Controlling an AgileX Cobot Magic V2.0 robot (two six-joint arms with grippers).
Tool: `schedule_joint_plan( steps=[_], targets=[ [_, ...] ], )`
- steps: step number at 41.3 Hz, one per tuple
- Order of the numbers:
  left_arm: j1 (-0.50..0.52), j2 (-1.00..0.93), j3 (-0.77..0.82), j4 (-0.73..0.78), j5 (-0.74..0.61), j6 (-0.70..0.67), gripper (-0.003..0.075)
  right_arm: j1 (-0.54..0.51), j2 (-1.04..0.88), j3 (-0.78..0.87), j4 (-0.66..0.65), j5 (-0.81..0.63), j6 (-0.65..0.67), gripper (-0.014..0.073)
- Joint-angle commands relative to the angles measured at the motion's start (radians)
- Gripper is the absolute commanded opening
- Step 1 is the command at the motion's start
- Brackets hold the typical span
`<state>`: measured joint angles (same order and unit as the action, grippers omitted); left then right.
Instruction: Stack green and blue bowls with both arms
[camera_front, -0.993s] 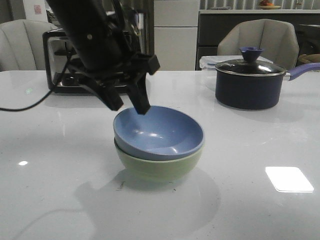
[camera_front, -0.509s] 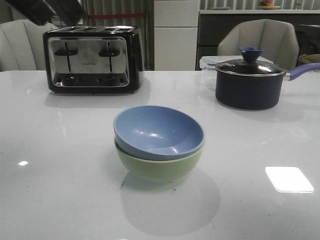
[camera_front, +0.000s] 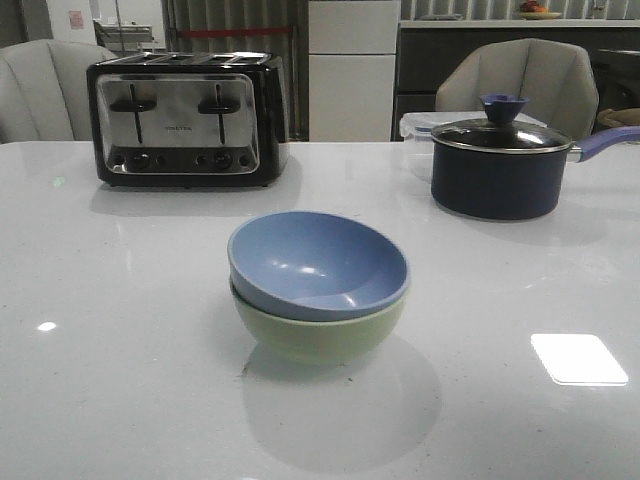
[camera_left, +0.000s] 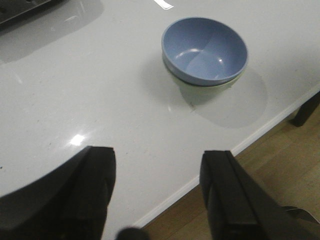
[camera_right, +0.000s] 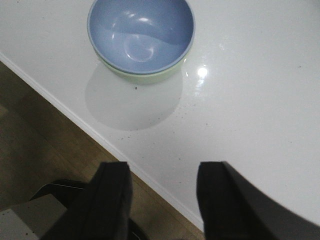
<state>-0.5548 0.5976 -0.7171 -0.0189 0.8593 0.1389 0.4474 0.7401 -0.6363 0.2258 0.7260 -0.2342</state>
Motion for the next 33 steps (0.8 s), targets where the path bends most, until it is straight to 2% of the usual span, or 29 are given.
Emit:
schedule_joint_plan(
  steps=[1,10,12,15,21,25,27,33],
  targets=[
    [-0.008,-0.025,-0.011,0.113,-0.041,-0.131,0.0444,-0.024,-0.007,-0.026,-0.008,-0.032,-0.01,0.0427],
    [-0.008,-0.025,-0.011,0.114,-0.039,-0.155,0.0444,-0.066,-0.007,-0.026,-0.011,-0.001,-0.01,0.0426],
    [-0.008,-0.025,-0.011,0.114,-0.039,-0.155,0.0432,-0.066,-0.007,-0.026,-0.011,-0.001,-0.01,0.0404],
    [-0.008,-0.025,-0.011,0.114,-0.039,-0.154,0.0383,-0.066,-0.007,-0.026,-0.011,-0.001,-0.01,0.0336],
    [-0.008,-0.025,-0.011,0.114,-0.045,-0.154,0.0224,-0.066,-0.007,-0.026,-0.011,0.001,-0.01,0.0146],
    [-0.008,-0.025,-0.011,0.114,-0.048,-0.154,0.0132,-0.066,-0.007,-0.026,-0.011,0.004,-0.01,0.0049],
    [-0.008,-0.025,-0.011,0.114,-0.048,-0.154,0.0089,-0.066,-0.007,-0.026,-0.011,0.004,-0.01,0.002],
    [-0.008,-0.025,-0.011,0.111,-0.037,-0.154,0.0096,-0.066,-0.007,-0.026,-0.011,0.012,-0.01,0.0029]
  ],
)
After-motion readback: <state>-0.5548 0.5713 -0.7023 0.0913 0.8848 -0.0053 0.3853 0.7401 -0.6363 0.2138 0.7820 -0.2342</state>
